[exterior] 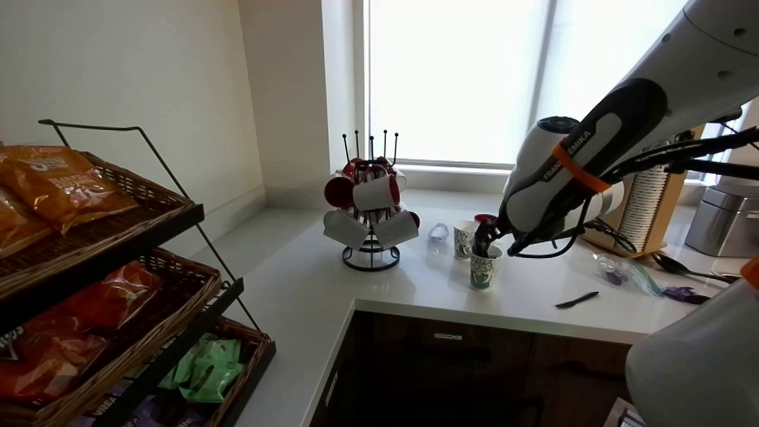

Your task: Take one spoon from the cup and place it on the table

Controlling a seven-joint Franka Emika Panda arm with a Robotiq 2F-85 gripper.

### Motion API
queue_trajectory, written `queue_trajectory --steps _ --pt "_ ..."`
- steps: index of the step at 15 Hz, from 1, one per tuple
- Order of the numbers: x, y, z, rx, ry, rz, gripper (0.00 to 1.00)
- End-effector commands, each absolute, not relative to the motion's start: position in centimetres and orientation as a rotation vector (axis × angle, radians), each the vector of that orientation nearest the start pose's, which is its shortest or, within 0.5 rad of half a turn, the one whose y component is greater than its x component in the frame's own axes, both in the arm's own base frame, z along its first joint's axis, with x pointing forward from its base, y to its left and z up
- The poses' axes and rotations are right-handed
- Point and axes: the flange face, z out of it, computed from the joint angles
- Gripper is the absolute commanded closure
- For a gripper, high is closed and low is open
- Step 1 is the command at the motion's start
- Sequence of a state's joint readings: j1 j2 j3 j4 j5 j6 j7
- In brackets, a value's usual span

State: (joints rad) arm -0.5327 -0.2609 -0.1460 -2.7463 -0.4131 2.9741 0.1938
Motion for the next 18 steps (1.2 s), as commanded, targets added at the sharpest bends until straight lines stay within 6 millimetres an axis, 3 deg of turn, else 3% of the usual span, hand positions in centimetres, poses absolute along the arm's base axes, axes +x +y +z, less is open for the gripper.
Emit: queue_trajectory --steps 1,2,3,5,7,9,13,18 --pt "34.6 -24.5 34.0 -3.202 0.794 -0.757 0.0" --pt "34.6 -24.6 33.9 -3.2 0.796 -0.767 0.02" --pt "34.6 -24.7 33.6 -3.197 0.79 -0.768 0.26" --pt "34.7 -24.8 33.3 -3.196 0.78 -0.774 0.31" --pt "34.8 -24.6 32.8 -3.196 0.763 -0.775 0.46" --pt "35.0 -24.5 32.4 -3.2 0.744 -0.768 0.45" --pt "35.2 -24.3 32.0 -3.2 0.711 -0.789 0.29" --pt "35.4 -24.1 31.5 -3.205 0.664 -0.811 0.35"
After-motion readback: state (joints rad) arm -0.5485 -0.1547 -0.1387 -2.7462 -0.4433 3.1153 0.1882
